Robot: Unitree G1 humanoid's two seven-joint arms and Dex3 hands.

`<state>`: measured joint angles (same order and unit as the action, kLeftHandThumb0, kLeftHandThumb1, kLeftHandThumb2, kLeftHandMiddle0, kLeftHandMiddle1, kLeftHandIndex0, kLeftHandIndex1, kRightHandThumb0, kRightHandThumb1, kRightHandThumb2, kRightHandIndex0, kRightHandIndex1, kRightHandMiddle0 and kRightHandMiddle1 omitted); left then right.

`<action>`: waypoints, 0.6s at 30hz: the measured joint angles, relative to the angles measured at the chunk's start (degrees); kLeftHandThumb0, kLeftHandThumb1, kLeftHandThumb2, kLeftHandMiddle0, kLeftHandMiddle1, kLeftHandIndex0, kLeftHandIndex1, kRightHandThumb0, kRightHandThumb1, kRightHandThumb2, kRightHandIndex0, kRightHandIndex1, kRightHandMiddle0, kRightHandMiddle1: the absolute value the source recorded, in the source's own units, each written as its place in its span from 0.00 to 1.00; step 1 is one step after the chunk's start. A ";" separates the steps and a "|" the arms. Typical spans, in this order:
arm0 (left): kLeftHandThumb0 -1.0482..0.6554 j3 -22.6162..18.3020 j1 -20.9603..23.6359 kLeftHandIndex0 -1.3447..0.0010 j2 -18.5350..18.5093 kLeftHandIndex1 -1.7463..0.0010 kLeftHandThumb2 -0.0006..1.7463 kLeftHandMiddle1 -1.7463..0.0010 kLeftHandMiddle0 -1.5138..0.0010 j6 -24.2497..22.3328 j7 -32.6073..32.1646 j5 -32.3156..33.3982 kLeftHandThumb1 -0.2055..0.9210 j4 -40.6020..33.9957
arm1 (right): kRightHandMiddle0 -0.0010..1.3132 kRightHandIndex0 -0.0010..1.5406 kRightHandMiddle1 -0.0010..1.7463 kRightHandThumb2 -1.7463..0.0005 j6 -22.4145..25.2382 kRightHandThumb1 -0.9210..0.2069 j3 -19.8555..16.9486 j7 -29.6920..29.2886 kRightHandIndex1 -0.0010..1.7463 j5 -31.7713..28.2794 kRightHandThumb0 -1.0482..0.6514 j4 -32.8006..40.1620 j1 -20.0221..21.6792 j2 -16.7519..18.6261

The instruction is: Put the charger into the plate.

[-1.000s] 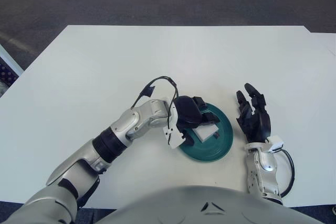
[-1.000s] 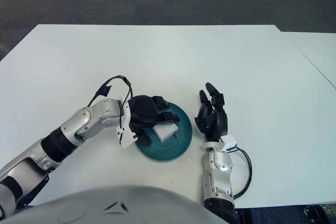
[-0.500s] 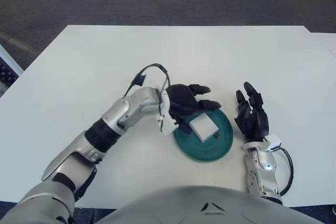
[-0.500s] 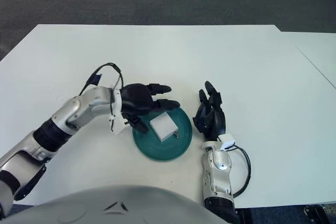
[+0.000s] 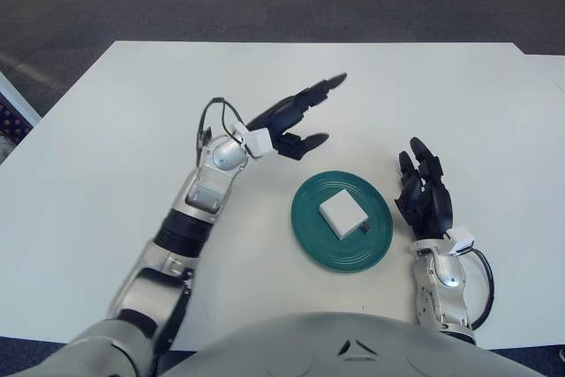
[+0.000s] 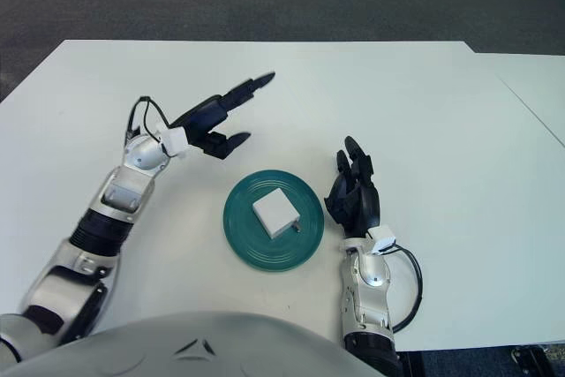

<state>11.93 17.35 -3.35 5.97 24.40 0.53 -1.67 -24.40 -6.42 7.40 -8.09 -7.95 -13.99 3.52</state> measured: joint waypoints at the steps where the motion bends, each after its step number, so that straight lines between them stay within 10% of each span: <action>1: 0.03 -0.65 -0.95 1.00 1.64 0.78 0.43 0.99 0.83 -1.01 -0.48 2.59 1.00 -0.25 | 0.00 0.12 0.29 0.51 -0.06 0.00 0.01 -0.01 0.02 0.06 0.10 0.04 0.00 -0.01; 6: 0.03 -4.09 -5.92 1.00 9.61 0.83 0.46 1.00 0.87 -5.91 -4.26 14.45 1.00 -1.95 | 0.00 0.12 0.30 0.50 0.06 0.00 0.09 -0.17 0.01 0.33 0.10 -0.06 0.00 -0.05; 18: 0.04 -6.26 -24.53 1.00 9.88 0.99 0.49 1.00 1.00 -8.08 -20.13 22.50 1.00 -6.28 | 0.00 0.14 0.32 0.50 0.36 0.00 0.13 -1.35 0.01 0.78 0.10 -0.63 -0.53 -0.32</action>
<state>5.67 -7.19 6.53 -2.11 4.27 23.03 -7.95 -24.04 -6.29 6.05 -7.31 -8.57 -14.52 3.20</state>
